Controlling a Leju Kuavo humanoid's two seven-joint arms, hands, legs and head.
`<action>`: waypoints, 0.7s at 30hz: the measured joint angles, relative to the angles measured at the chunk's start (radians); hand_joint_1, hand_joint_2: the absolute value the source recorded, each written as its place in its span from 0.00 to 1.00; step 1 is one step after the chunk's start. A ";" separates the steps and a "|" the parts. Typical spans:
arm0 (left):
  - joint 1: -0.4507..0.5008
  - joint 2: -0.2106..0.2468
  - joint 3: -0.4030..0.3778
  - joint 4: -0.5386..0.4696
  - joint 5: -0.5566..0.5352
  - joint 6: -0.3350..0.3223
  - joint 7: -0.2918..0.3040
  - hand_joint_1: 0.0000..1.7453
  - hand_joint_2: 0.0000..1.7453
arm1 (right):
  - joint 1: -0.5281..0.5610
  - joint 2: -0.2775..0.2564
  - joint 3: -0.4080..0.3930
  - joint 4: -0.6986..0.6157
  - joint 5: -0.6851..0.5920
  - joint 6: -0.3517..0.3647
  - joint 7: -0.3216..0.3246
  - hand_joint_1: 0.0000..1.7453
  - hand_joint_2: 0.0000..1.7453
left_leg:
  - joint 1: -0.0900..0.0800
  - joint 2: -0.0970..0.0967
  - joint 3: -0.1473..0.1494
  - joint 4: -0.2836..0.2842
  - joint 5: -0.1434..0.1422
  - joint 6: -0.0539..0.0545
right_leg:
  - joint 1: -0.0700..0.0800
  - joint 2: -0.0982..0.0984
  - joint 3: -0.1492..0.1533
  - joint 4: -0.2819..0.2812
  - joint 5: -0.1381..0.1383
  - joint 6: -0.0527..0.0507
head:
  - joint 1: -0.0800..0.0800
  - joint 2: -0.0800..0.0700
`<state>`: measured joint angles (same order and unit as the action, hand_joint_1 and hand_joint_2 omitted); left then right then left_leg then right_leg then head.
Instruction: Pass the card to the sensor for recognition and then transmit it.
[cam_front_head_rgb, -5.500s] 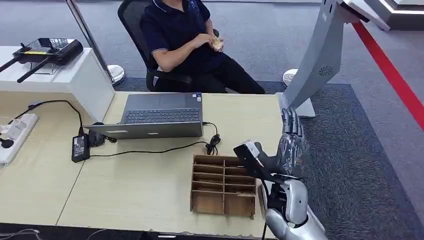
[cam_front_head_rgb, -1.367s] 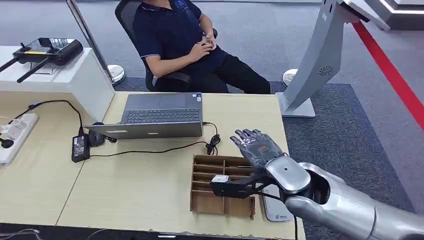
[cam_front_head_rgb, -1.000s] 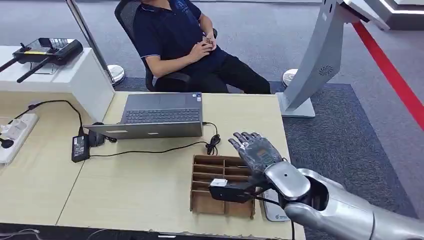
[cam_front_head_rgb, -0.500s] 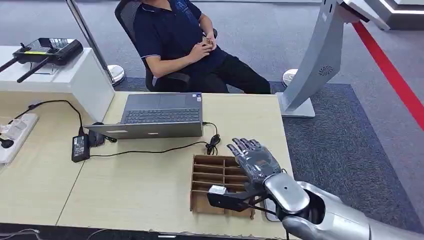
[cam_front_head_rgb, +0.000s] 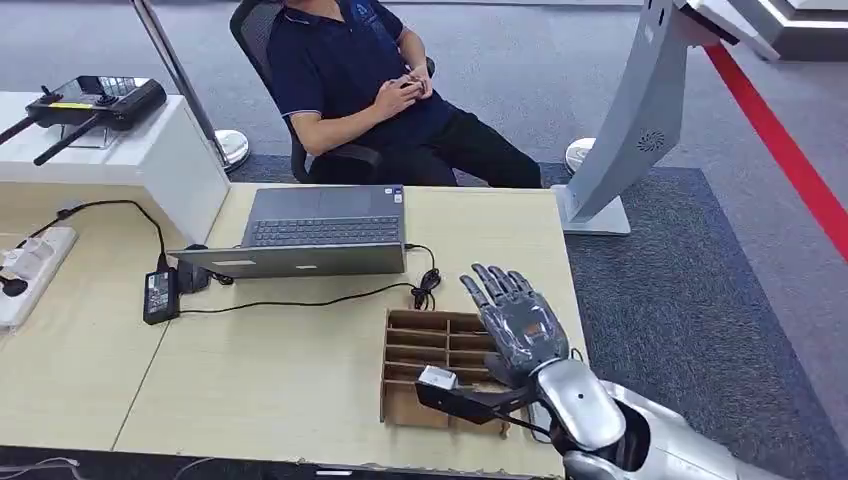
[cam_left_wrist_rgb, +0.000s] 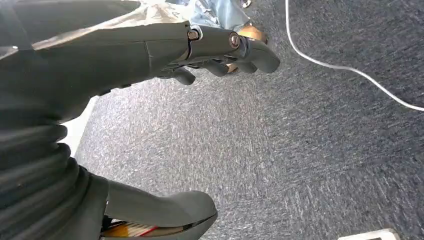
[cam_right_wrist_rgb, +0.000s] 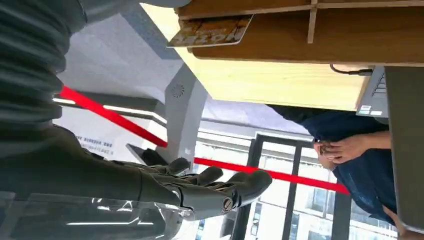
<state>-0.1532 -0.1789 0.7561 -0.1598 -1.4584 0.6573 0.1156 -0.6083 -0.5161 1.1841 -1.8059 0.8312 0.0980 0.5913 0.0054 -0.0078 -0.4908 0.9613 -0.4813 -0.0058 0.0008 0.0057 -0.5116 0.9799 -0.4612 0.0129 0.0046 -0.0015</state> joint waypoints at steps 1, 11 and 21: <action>0.000 0.000 0.000 0.000 0.000 0.000 0.000 0.00 1.00 | 0.001 0.000 -0.001 0.000 0.001 -0.001 0.000 0.00 1.00 | 0.000 0.000 0.000 0.000 0.000 0.000 | 0.000 0.000 0.000 0.000 0.000 0.000 | 0.000 0.000; -0.001 0.000 0.000 0.000 0.002 0.000 0.005 0.00 1.00 | 0.062 0.008 -0.051 0.010 0.023 -0.013 -0.016 0.00 1.00 | 0.000 0.000 0.000 0.000 0.000 0.000 | 0.000 0.000 0.000 0.000 0.000 0.000 | 0.000 0.000; -0.002 -0.002 0.000 0.000 -0.004 0.000 0.008 0.00 1.00 | 0.112 0.026 -0.075 0.032 0.076 -0.122 -0.042 0.00 1.00 | 0.000 0.000 0.000 0.000 0.000 0.000 | 0.000 0.000 0.000 0.000 0.000 0.000 | 0.000 0.000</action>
<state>-0.1553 -0.1804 0.7561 -0.1598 -1.4626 0.6569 0.1236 -0.4960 -0.4898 1.1089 -1.7738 0.9068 -0.0238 0.5493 0.0055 -0.0079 -0.4910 0.9612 -0.4813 -0.0058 0.0008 0.0057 -0.5116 0.9799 -0.4613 0.0129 0.0046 -0.0015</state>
